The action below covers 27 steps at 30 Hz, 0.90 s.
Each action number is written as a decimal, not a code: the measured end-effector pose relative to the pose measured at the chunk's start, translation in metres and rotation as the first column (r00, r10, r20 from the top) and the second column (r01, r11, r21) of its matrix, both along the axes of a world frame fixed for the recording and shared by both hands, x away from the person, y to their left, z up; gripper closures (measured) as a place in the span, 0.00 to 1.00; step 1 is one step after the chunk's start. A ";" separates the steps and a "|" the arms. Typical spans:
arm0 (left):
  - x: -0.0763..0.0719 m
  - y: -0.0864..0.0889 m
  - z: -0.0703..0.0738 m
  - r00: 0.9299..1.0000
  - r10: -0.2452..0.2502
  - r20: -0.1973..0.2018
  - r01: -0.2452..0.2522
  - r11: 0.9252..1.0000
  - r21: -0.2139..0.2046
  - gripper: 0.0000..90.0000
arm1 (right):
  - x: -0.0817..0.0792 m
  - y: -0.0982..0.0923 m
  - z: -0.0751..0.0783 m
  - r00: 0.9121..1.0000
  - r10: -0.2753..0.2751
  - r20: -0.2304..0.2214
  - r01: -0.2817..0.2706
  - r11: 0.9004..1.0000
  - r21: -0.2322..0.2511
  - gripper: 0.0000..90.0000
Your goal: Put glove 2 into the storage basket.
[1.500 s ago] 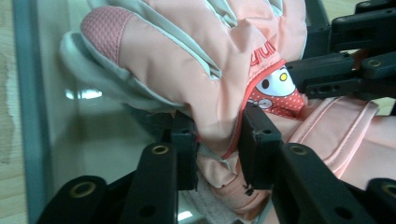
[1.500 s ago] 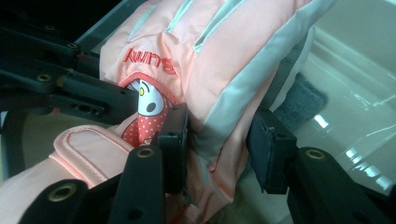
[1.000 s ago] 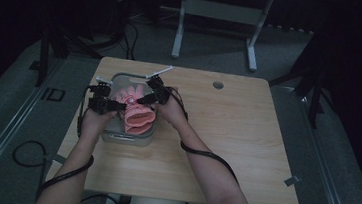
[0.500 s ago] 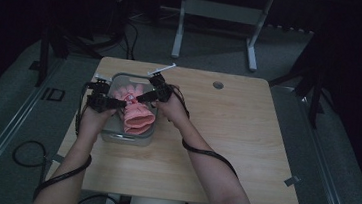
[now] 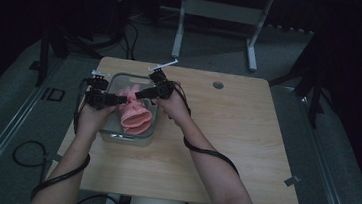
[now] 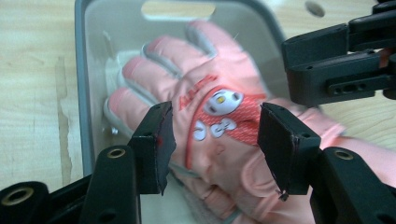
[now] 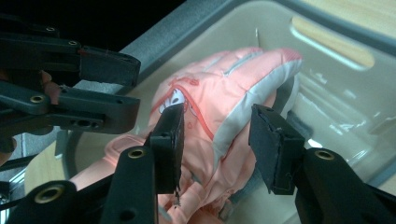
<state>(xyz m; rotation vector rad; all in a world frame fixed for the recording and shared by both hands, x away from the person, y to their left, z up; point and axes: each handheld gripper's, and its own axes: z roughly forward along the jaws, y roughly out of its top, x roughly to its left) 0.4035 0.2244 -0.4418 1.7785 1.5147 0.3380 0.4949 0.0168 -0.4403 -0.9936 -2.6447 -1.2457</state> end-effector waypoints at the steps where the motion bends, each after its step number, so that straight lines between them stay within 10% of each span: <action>1: -0.003 -0.003 0.004 1.000 -0.007 0.014 0.007 1.000 -0.002 0.50 | -0.002 -0.004 0.006 1.000 0.004 0.005 -0.004 1.000 0.018 0.60; 17: -0.025 -0.046 0.016 0.987 -0.135 0.092 0.134 0.991 0.017 0.50 | -0.017 -0.053 0.019 0.997 0.013 0.076 -0.015 1.000 0.025 0.51; 27: -0.031 -0.068 0.021 0.971 -0.189 0.147 0.191 0.982 0.001 0.17 | -0.023 -0.088 0.014 0.995 0.019 0.093 -0.024 0.999 0.046 0.30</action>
